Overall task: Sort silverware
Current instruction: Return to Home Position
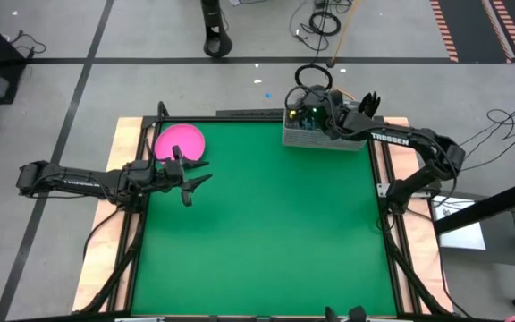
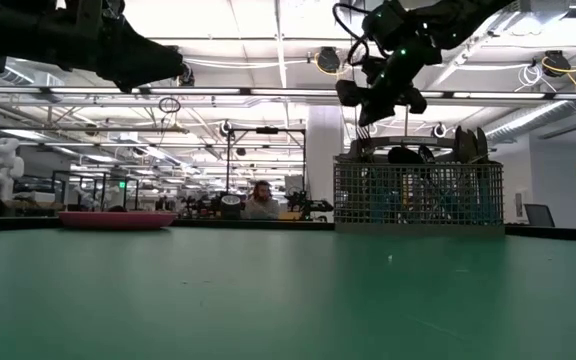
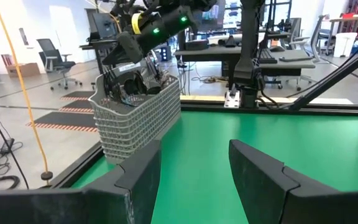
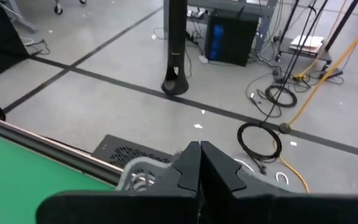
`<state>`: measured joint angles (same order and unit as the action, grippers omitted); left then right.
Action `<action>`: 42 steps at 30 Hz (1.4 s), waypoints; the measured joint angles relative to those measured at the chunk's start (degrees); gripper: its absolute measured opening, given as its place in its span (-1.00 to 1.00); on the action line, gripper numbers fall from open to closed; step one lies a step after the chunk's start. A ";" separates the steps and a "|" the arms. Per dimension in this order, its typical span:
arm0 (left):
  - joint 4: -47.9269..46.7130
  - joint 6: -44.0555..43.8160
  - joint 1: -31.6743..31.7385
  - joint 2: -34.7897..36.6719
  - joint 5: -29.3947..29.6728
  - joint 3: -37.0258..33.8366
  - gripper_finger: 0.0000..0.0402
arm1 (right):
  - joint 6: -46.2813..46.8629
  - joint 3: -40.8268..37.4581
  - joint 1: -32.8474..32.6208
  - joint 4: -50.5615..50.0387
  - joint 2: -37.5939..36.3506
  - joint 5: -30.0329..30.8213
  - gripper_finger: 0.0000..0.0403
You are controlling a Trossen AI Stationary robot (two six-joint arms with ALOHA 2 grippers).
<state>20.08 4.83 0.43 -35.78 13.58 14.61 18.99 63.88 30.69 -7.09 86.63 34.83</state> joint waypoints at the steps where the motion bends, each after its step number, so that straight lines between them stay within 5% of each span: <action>1: -0.02 -0.01 0.00 0.00 0.00 0.00 -0.04 | 0.23 0.02 -0.02 -0.89 -0.09 0.00 -1.00; 12: -0.05 -0.18 0.00 -0.01 0.00 0.00 -0.04 | 3.45 0.06 -0.80 -9.03 -0.40 -0.25 -1.00; 29: -0.02 -1.09 0.00 0.00 -0.18 0.00 -0.04 | -0.24 -0.39 -6.89 -8.22 -13.44 2.05 -1.00; 37: -0.02 -1.31 0.00 0.01 -0.46 0.00 -0.04 | -3.73 -0.31 -12.25 -8.73 -20.26 -7.75 -1.00; 42: -0.02 -1.49 0.00 0.00 -0.54 0.00 -0.04 | -3.35 -0.31 -18.46 -13.64 -22.69 -8.78 -1.00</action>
<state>20.05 3.33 0.43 -35.78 13.05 14.61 15.65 63.57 12.23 -20.74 63.94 26.05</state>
